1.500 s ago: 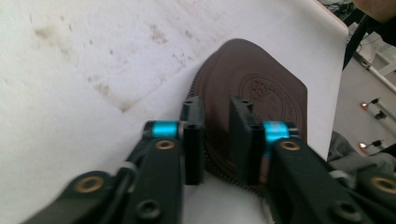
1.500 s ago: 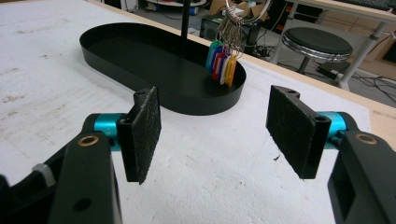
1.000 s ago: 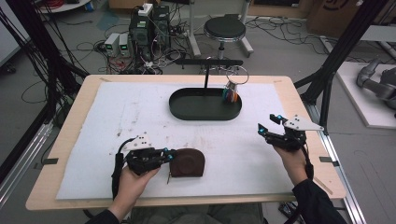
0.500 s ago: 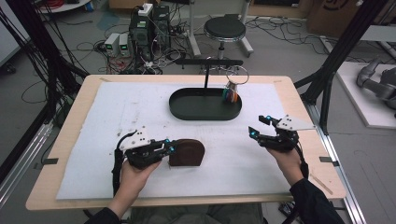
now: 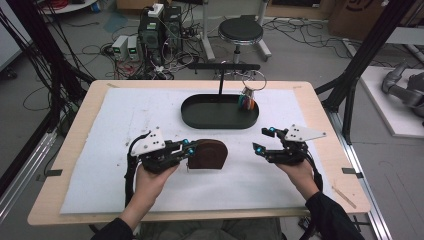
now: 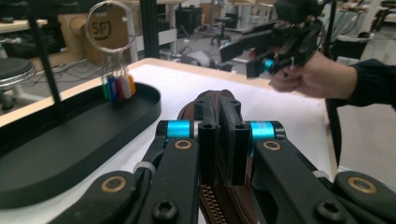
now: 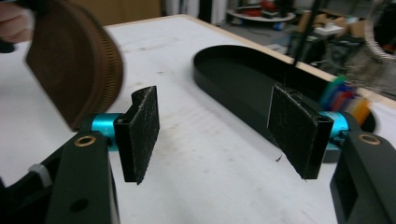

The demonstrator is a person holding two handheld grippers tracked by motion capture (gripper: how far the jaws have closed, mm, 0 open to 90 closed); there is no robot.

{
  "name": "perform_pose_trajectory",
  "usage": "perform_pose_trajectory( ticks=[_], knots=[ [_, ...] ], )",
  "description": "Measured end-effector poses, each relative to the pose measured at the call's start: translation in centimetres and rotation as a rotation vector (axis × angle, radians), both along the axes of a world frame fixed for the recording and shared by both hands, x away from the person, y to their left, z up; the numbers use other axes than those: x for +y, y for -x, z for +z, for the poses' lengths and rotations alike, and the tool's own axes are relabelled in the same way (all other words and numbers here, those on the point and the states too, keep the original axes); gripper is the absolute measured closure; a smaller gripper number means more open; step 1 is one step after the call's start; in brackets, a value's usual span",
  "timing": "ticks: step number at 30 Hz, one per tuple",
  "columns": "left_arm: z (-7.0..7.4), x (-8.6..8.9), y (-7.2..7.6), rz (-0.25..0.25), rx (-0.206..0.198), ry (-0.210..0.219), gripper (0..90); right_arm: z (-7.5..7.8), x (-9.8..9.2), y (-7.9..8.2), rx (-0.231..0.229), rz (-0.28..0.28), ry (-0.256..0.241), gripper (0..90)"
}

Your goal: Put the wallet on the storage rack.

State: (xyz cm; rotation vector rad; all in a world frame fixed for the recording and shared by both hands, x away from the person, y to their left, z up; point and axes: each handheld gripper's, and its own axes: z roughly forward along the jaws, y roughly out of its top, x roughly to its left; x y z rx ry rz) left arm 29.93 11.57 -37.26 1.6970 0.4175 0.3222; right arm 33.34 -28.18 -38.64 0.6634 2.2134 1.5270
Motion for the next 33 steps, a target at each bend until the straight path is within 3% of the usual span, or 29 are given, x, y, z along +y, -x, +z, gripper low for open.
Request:
perform_pose_trajectory(
  ticks=[5, 15, 18, 22, 23, 24, 26, 29, 33],
  knots=[
    [0.5, -1.2, -0.3, -0.028, -0.017, 0.019, 86.0, 0.1, 1.6, 0.1, 0.034, 0.106, 0.002, 31.6],
    [1.1, -2.7, -0.3, -0.09, -0.073, 0.04, 86.0, 0.1, 2.9, 0.1, 0.073, 0.226, 0.008, 30.7],
    [1.2, -3.0, -0.2, -0.111, -0.088, 0.047, 86.0, 0.0, 3.4, 0.1, 0.113, 0.287, -0.007, 30.7],
    [1.1, -3.3, -0.1, -0.134, -0.098, 0.047, 86.0, -0.1, 3.9, 0.2, 0.13, 0.323, -0.005, 31.4],
    [1.0, -3.3, -0.1, -0.138, -0.101, 0.048, 86.0, -0.1, 4.1, 0.2, 0.134, 0.343, -0.005, 37.2],
    [1.0, -3.4, 0.0, -0.143, -0.103, 0.046, 86.0, -0.1, 4.1, 0.2, 0.134, 0.343, -0.005, 37.2],
    [1.0, -3.4, 0.0, -0.147, -0.104, 0.044, 86.0, -0.1, 4.2, 0.2, 0.141, 0.375, -0.002, 50.2],
    [0.9, -3.3, 0.0, -0.147, -0.103, 0.041, 85.9, 0.0, 3.9, 0.2, 0.144, 0.385, -0.002, 59.4],
    [0.7, -3.0, -0.3, -0.153, -0.084, 0.038, 85.3, 0.4, 3.5, 0.3, 0.128, 0.393, 0.0, 64.9]
  ],
)
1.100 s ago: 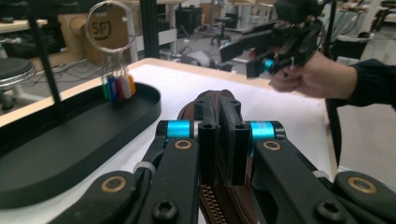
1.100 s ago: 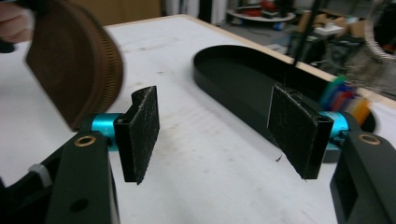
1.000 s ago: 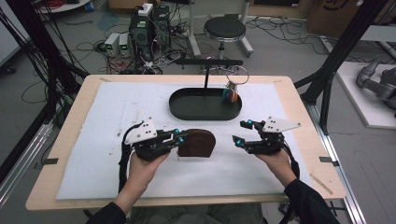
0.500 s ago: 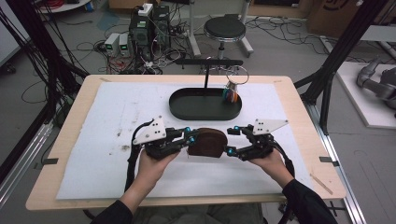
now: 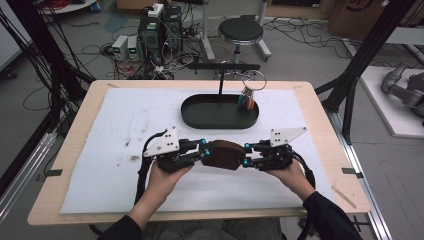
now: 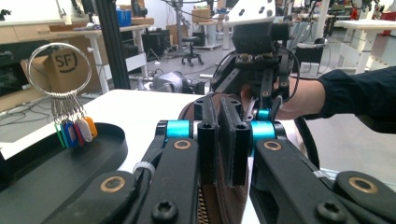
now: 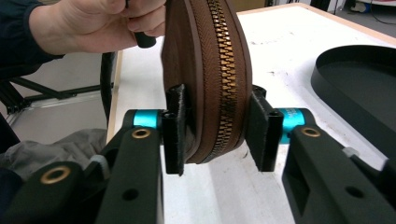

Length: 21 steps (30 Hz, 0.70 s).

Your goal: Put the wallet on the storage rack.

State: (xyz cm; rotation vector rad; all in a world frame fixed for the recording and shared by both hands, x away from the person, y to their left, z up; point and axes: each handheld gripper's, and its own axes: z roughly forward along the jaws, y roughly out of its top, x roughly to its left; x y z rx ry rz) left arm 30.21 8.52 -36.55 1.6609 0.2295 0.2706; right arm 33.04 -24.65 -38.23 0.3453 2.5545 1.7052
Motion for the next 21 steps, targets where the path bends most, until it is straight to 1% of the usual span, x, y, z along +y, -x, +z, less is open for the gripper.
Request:
perform_pose_trajectory(
  ticks=[1, 3, 4, 5, 6, 7, 10, 12, 13, 14, 16, 17, 19, 21],
  knots=[
    [0.0, 0.1, -0.1, 0.002, 0.004, -0.002, 85.1, 0.1, 0.0, 0.0, -0.012, 0.0, 0.008, 65.5],
    [-0.1, 0.2, -0.2, 0.007, 0.016, -0.004, 83.6, 0.3, -0.1, 0.1, -0.022, 0.0, 0.018, 67.0],
    [0.0, 0.4, -0.3, 0.005, 0.025, 0.003, 82.4, 0.4, -0.1, 0.1, -0.037, -0.003, 0.023, 67.3],
    [0.0, 0.5, -0.3, 0.007, 0.032, 0.001, 79.9, 0.5, -0.1, 0.1, -0.042, -0.005, 0.033, 67.4],
    [0.0, 0.6, -0.4, 0.011, 0.04, -0.019, 76.8, 0.6, -0.2, 0.2, -0.049, -0.011, 0.042, 67.6],
    [0.1, 0.7, -0.4, 0.014, 0.042, -0.032, 71.7, 0.6, -0.3, 0.1, -0.053, -0.011, 0.046, 67.8],
    [0.1, 0.8, -0.6, 0.023, 0.05, -0.096, 59.1, 0.8, -0.6, 0.1, -0.056, -0.011, 0.044, 67.8],
    [0.1, 0.8, -0.8, 0.027, 0.063, -0.138, 48.5, 1.1, -0.6, 0.1, -0.066, 0.005, 0.051, 67.8],
    [0.0, 0.8, -0.9, 0.02, 0.071, -0.149, 48.5, 1.1, -0.6, 0.1, -0.066, 0.005, 0.051, 67.8],
    [-0.1, 0.7, -1.0, 0.009, 0.082, -0.156, 46.7, 1.2, -0.7, 0.2, -0.066, 0.014, 0.055, 67.8],
    [-0.3, 0.6, -1.3, -0.041, 0.111, -0.166, 43.2, 1.3, -0.6, 0.2, -0.068, 0.036, 0.058, 67.8],
    [-0.5, 0.4, -1.3, -0.063, 0.12, -0.175, 43.0, 1.3, -0.5, 0.3, -0.058, 0.047, 0.061, 67.8],
    [-0.7, 0.1, -1.2, -0.107, 0.123, -0.198, 43.0, 1.3, -0.5, 0.4, -0.052, 0.068, 0.07, 67.7],
    [-0.8, -0.3, -1.1, -0.135, 0.125, -0.213, 43.3, 1.3, -0.4, 0.5, -0.042, 0.089, 0.075, 67.7]
  ],
)
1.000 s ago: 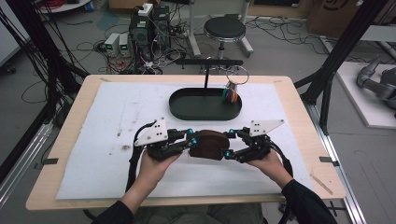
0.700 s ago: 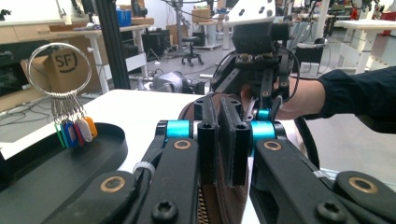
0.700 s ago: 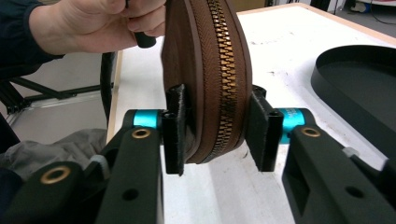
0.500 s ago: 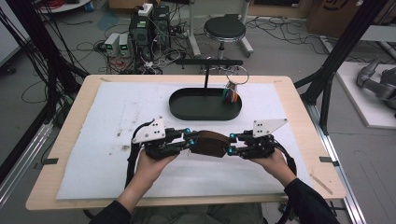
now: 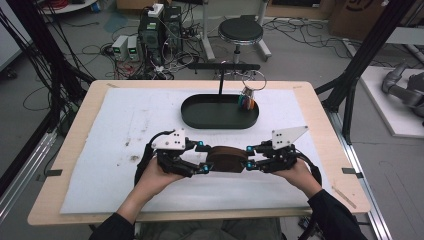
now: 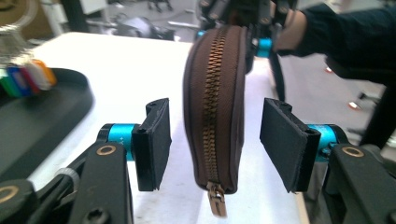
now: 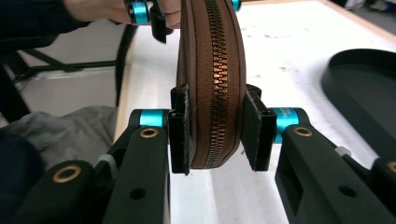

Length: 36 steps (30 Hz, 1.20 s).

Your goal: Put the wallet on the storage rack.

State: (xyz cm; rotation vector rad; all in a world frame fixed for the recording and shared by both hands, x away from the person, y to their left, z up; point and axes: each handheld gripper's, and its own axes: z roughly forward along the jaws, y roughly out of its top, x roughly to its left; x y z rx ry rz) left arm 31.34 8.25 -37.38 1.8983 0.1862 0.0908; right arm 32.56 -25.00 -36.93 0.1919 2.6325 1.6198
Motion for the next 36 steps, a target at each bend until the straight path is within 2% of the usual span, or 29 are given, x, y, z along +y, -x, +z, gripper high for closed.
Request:
perform_pose_trajectory(
  ticks=[1, 2, 3, 4, 5, 6, 11, 12, 13, 18, 22, 25, 27, 29, 32, 36],
  knots=[
    [0.0, -0.1, 0.0, -0.014, -0.001, -0.007, 48.5, 0.0, 0.1, 0.0, -0.003, 0.007, 0.003, 67.7],
    [-0.1, -0.2, 0.1, -0.023, 0.004, -0.002, 48.5, 0.0, 0.1, 0.0, 0.001, 0.009, 0.007, 67.6],
    [-0.2, -0.2, 0.1, -0.027, -0.001, -0.003, 52.7, 0.0, 0.1, 0.1, 0.004, 0.014, 0.01, 67.6],
    [-0.2, -0.2, 0.2, -0.025, -0.003, 0.003, 61.0, 0.0, 0.1, 0.1, 0.0, 0.023, 0.015, 67.3],
    [-0.3, 0.0, 0.1, -0.028, -0.005, 0.011, 61.0, 0.0, 0.1, 0.1, 0.0, 0.023, 0.015, 67.3],
    [-0.3, 0.1, 0.1, -0.031, 0.0, 0.022, 65.5, 0.0, 0.1, 0.1, -0.001, 0.024, 0.008, 66.7],
    [-0.5, 0.3, 0.3, -0.022, -0.019, 0.081, 68.2, 0.2, 0.1, 0.2, -0.015, 0.001, -0.017, 62.8],
    [-0.6, 0.4, 0.4, -0.017, -0.022, 0.094, 68.9, 0.4, -0.2, 0.1, -0.015, -0.024, -0.044, 56.4],
    [-0.6, 0.5, 0.4, -0.018, -0.02, 0.111, 68.9, 0.4, -0.2, 0.1, -0.015, -0.024, -0.044, 56.4],
    [-0.6, 0.9, 0.3, -0.005, -0.013, 0.177, 69.1, 0.5, -1.0, -0.3, 0.025, -0.064, -0.132, 50.0],
    [-0.7, 0.9, 0.2, 0.0, -0.006, 0.201, 69.1, 0.3, -0.9, -0.4, 0.046, -0.062, -0.151, 47.4],
    [-0.7, 0.7, 0.3, 0.003, -0.009, 0.198, 69.1, 0.2, -0.5, -0.3, 0.044, -0.052, -0.142, 51.4],
    [-0.8, 0.7, 0.3, 0.005, -0.011, 0.195, 69.0, 0.1, -0.4, -0.2, 0.039, -0.043, -0.138, 59.4],
    [-0.8, 0.7, 0.3, 0.002, -0.005, 0.196, 68.8, 0.1, -0.3, -0.1, 0.033, -0.037, -0.134, 62.5],
    [-0.8, 0.7, 0.3, 0.0, -0.01, 0.193, 66.5, 0.1, -0.4, -0.2, 0.036, -0.017, -0.135, 65.3],
    [-0.6, 0.6, 0.4, 0.001, -0.02, 0.157, 62.8, 0.2, -0.4, -0.2, 0.039, 0.003, -0.133, 66.8]
  ],
)
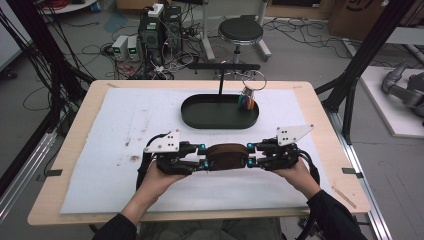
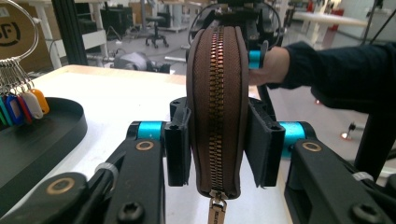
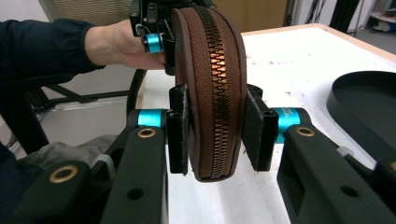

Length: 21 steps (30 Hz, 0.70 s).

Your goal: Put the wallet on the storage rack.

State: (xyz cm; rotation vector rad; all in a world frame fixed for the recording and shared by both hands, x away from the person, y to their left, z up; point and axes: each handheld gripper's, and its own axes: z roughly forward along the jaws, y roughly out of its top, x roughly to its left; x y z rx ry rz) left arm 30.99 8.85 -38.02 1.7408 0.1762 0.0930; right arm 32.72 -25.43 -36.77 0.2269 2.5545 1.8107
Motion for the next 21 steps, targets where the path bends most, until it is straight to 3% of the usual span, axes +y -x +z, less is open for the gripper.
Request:
perform_pose_trajectory(
  ticks=[7, 14, 17, 21],
  knots=[
    [0.0, 0.0, -0.1, 0.0, 0.016, -0.004, 67.6, 0.0, 0.1, 0.0, -0.01, -0.008, 0.014, 64.7],
    [0.1, 0.1, -0.5, 0.046, 0.014, -0.008, 68.5, 0.2, -0.6, -0.2, -0.026, -0.092, -0.005, 45.9],
    [0.4, 0.3, -0.8, 0.075, 0.013, -0.006, 68.5, 0.2, -1.4, -0.4, -0.048, -0.164, -0.012, 42.5],
    [0.6, 0.6, -1.1, 0.117, 0.012, -0.004, 68.5, 0.1, -2.8, -0.8, -0.094, -0.352, -0.013, 39.0]
  ],
)
